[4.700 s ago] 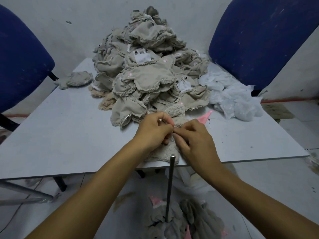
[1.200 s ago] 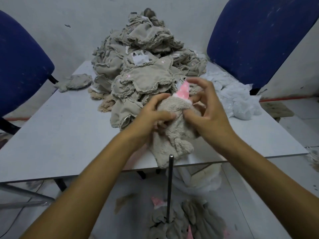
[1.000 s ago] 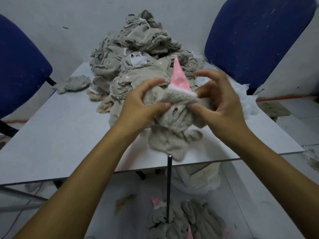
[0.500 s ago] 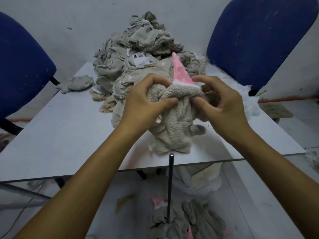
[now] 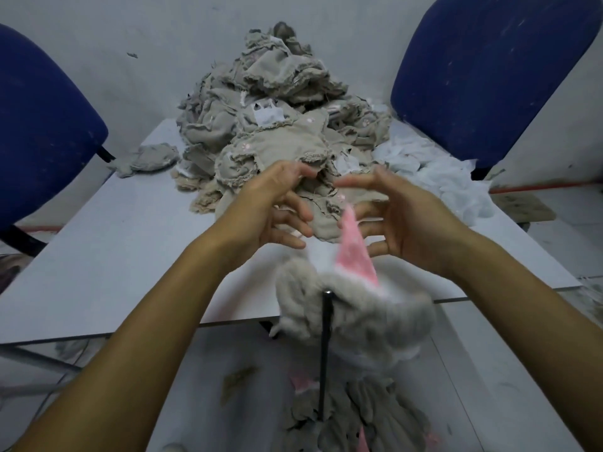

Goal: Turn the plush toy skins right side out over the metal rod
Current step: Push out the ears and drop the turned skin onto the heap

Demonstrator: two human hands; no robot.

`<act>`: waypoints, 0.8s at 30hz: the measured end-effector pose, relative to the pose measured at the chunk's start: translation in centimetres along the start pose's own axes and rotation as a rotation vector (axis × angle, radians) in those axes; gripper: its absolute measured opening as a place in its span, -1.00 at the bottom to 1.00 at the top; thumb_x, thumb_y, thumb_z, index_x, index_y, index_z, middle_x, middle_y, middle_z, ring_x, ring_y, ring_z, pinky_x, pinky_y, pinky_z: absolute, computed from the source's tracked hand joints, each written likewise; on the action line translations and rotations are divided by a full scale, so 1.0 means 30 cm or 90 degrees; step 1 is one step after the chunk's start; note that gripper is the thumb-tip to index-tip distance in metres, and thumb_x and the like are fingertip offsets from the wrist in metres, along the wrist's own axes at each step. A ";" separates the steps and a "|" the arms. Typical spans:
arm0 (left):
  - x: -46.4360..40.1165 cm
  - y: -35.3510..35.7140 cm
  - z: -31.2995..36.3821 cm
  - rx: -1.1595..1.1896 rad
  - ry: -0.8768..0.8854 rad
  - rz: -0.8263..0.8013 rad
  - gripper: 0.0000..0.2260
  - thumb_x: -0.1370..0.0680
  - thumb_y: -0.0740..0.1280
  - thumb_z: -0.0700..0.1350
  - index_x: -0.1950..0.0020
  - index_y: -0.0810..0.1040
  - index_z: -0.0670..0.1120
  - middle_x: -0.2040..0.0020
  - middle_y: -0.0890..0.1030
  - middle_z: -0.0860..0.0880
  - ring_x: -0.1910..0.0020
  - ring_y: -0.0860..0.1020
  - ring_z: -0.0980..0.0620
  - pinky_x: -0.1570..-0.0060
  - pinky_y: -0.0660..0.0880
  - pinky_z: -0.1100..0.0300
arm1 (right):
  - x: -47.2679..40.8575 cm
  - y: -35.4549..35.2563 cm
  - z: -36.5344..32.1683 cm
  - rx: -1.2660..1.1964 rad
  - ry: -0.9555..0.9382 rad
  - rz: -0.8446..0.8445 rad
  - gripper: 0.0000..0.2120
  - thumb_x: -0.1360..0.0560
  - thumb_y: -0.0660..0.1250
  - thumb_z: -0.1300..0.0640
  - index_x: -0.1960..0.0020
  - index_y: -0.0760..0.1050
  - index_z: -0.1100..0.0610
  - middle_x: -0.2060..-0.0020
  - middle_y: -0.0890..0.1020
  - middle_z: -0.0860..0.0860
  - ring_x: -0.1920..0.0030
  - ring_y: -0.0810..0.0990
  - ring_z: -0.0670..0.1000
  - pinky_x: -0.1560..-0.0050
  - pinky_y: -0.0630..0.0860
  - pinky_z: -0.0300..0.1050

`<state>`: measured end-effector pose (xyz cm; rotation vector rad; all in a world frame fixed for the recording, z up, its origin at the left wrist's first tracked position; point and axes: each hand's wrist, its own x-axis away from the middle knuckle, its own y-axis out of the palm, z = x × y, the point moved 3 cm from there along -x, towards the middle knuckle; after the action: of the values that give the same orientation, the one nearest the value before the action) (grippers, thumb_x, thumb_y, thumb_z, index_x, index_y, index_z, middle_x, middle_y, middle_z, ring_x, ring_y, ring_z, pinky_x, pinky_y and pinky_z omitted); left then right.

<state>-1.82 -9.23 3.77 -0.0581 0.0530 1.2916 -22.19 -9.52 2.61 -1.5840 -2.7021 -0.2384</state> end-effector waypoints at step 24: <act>-0.028 0.009 -0.204 -0.644 0.016 0.064 -0.42 -0.58 0.25 -0.19 -0.56 0.18 0.14 -0.37 0.33 -0.06 -0.22 0.43 -0.05 -0.07 0.30 0.22 | -0.074 0.038 0.207 0.683 -0.175 0.243 -0.91 -0.61 0.16 0.15 -0.04 0.44 0.10 -0.16 0.46 0.05 -0.17 0.41 0.07 -0.17 0.37 -0.05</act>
<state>-2.35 -10.40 -2.27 -0.9434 -0.5868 1.3060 -19.62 -10.09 -3.55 -1.6737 -1.9010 1.2514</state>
